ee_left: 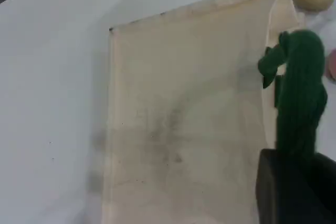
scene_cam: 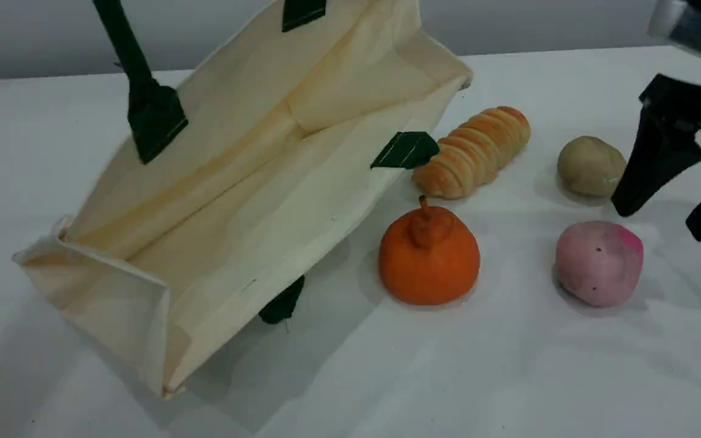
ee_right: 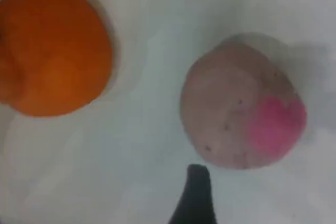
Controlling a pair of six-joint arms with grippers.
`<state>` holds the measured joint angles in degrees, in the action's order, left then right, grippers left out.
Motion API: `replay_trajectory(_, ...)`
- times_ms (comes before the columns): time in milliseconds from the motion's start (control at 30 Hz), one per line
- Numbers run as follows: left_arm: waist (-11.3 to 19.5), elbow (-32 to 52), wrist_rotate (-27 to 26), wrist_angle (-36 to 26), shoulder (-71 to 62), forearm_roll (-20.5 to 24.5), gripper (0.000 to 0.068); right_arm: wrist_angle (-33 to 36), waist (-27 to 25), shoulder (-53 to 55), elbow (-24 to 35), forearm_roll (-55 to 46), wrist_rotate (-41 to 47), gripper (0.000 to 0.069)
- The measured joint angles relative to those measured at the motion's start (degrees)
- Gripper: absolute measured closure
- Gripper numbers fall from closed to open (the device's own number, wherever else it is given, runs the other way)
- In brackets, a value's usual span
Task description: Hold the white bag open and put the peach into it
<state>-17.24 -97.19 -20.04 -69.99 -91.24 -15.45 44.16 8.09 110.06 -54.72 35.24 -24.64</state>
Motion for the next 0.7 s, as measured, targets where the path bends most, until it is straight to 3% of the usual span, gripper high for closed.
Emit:
replay_trajectory(400, 0.0, 0.0, 0.1, 0.0, 0.0, -0.1, 0.0582, -5.8, 5.7, 4.8, -0.1, 3.6, -3.5, 0.0122)
replay_trajectory(700, 0.0, 0.0, 0.2, 0.0, 0.0, -0.1, 0.0582, -6.9, 5.6, 8.3, -0.1, 3.5, -3.6, 0.0139)
